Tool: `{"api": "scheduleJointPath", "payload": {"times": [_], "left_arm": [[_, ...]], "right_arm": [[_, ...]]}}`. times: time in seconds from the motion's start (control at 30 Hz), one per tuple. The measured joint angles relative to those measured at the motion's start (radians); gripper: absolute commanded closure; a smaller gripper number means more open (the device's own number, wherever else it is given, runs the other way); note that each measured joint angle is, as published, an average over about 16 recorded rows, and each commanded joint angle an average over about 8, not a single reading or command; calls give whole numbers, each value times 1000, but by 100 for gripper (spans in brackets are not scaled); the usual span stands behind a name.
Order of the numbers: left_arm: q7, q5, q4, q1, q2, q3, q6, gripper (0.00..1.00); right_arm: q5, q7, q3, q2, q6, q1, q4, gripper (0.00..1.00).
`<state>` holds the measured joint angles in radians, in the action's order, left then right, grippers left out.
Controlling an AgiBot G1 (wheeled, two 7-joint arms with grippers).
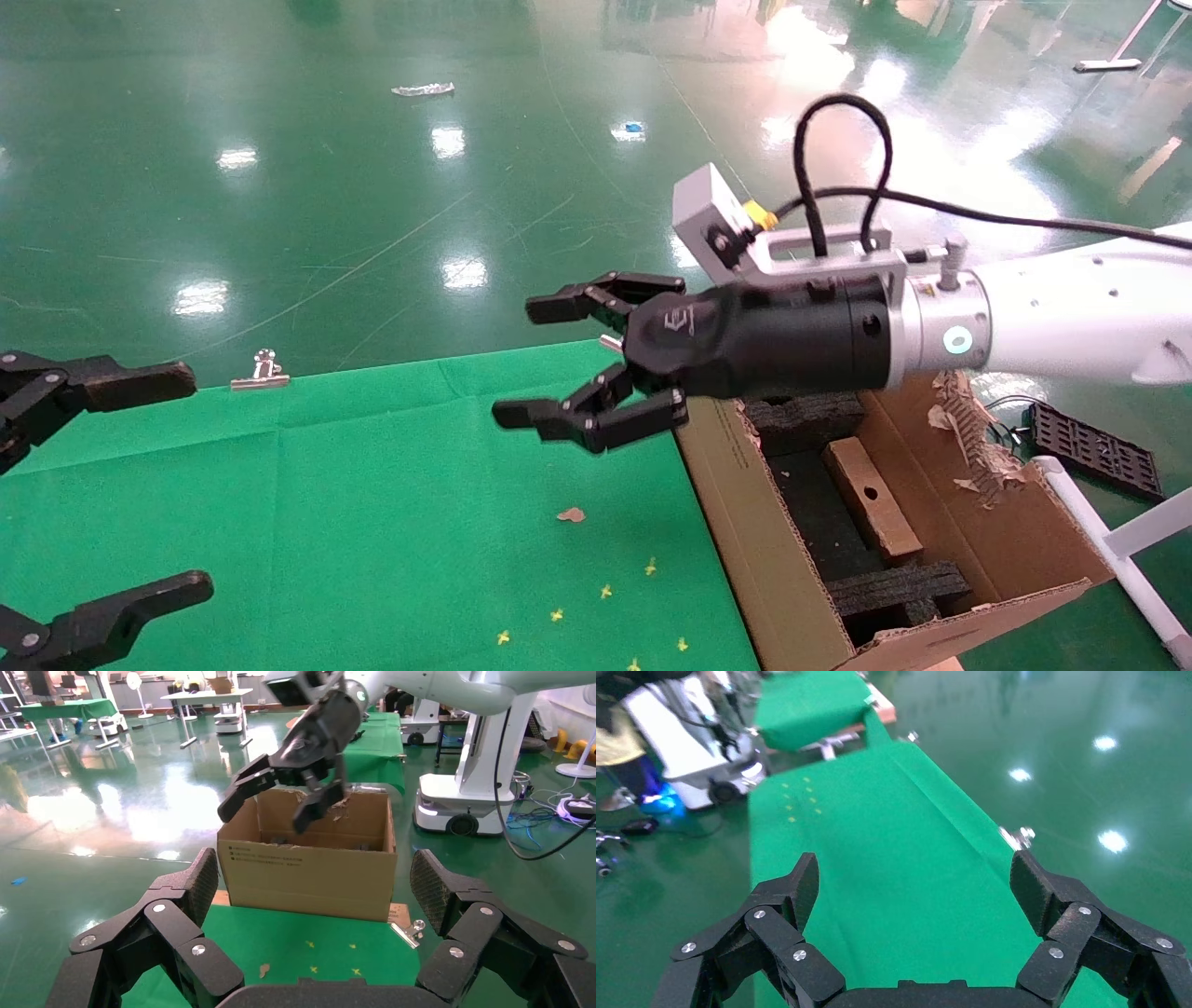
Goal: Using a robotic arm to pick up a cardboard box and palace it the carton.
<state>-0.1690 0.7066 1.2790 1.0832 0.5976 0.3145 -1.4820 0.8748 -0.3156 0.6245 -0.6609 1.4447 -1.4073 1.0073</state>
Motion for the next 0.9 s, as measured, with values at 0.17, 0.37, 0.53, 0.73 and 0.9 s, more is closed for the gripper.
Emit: {"api": "scheduleJointPath", "payload": {"times": [0.17, 0.37, 0.53, 0.73, 0.9], "left_arm": [[0, 0, 0, 0, 0, 0, 0, 0], [0, 0, 0, 0, 0, 0, 0, 0], [0, -1, 0, 0, 0, 1, 0, 0], [0, -1, 0, 0, 0, 1, 0, 0], [0, -1, 0, 0, 0, 1, 1, 0]], "right_arm": [[-44, 39, -106, 15, 16, 103, 85, 0], [-96, 85, -230, 33, 34, 222, 184, 0], [-133, 116, -316, 45, 47, 305, 253, 0], [-157, 135, -370, 53, 55, 358, 296, 0], [-161, 137, -379, 55, 57, 367, 303, 0]]}}
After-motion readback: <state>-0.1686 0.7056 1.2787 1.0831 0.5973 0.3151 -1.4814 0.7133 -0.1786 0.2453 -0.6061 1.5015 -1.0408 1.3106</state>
